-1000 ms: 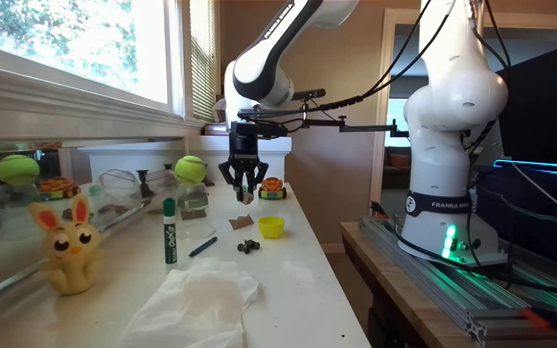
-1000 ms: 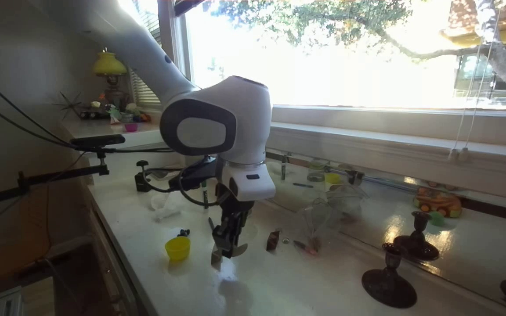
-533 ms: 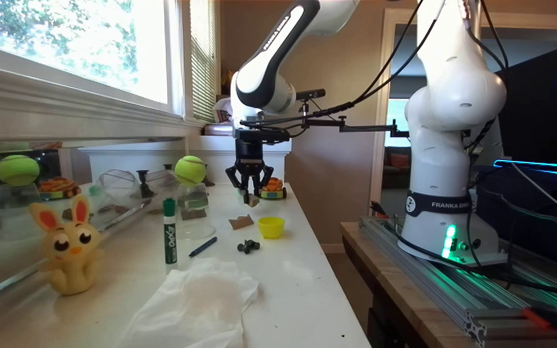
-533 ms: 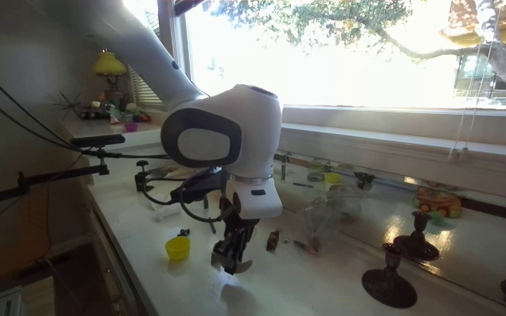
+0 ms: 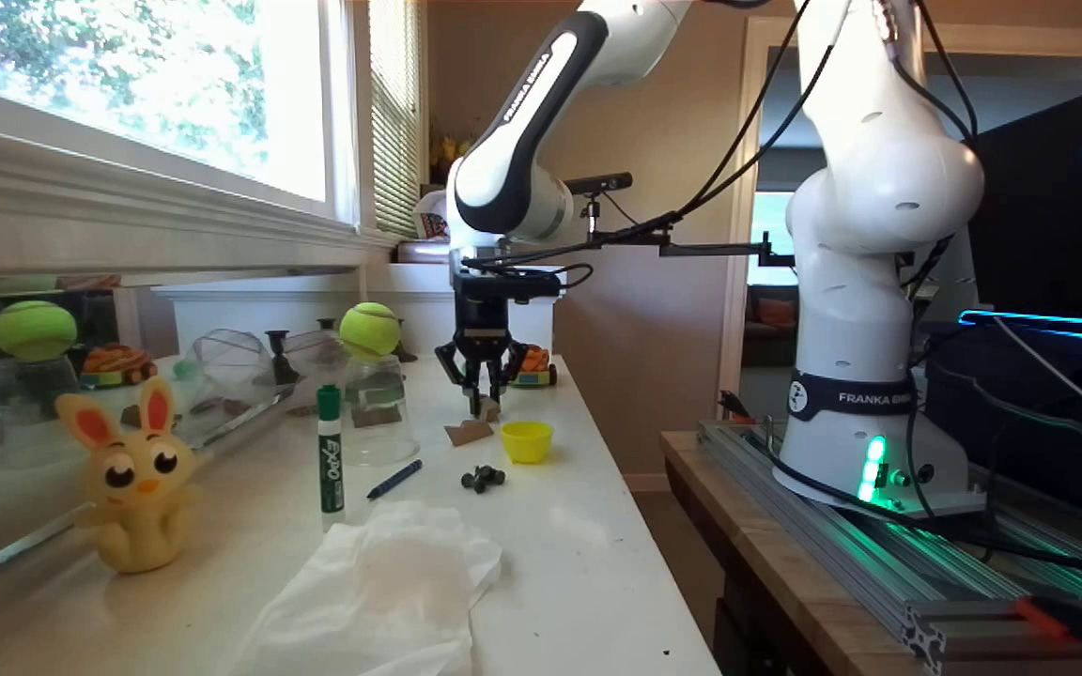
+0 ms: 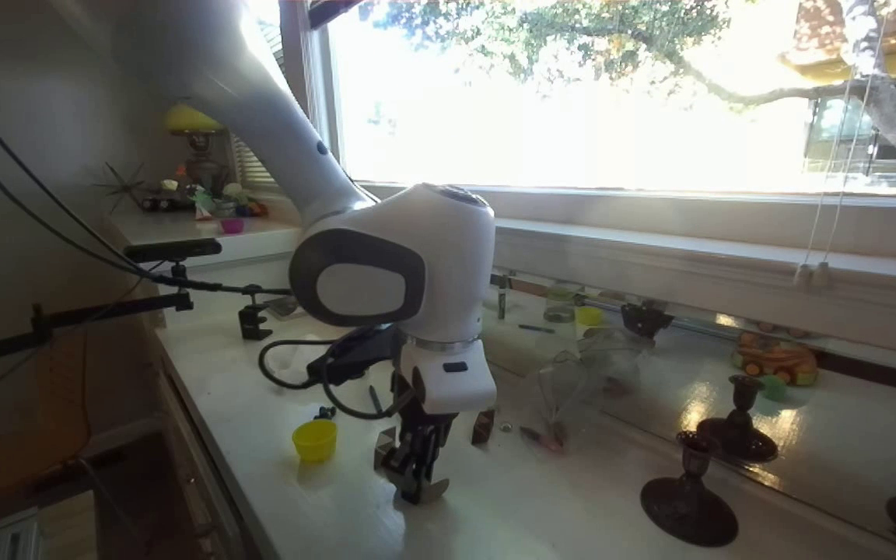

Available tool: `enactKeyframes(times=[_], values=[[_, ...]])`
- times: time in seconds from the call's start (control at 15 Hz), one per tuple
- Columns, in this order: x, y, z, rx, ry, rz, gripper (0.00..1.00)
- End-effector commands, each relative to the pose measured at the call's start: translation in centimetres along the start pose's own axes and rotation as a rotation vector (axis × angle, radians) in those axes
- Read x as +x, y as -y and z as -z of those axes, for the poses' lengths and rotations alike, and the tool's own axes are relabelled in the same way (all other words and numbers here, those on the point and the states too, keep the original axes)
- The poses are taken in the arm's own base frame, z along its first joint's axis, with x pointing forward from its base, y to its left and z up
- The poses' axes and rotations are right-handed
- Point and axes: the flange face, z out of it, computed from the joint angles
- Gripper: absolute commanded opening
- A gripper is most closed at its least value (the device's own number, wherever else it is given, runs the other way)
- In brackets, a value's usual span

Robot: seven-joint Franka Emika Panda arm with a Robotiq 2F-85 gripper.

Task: Alternate the position of the two wooden blocks then stack the yellow bowl on them

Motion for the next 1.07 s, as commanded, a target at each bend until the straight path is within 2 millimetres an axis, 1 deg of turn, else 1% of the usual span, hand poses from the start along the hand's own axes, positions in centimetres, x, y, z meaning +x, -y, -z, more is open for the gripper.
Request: enactKeyframes(times=[0.0,0.07,0.27,0.47,0.53,0.73,0.87,1.0], values=[[-0.3,0.1,-0.6,0.024,-0.005,-0.006,0.52],[-0.4,0.1,-0.5,0.028,-0.004,-0.004,0.53],[-0.6,0.1,-0.3,0.026,-0.010,0.001,0.72],[-0.9,0.1,0.2,0.028,-0.020,0.006,0.95],[-1.1,0.1,0.6,0.033,-0.015,0.007,0.99],[-2.2,0.1,2.6,0.027,-0.034,0.064,1.00],[-3.2,0.0,4.1,0.032,-0.040,0.203,1.00],[-3.8,-0.4,5.3,0.022,-0.045,0.309,1.00]])
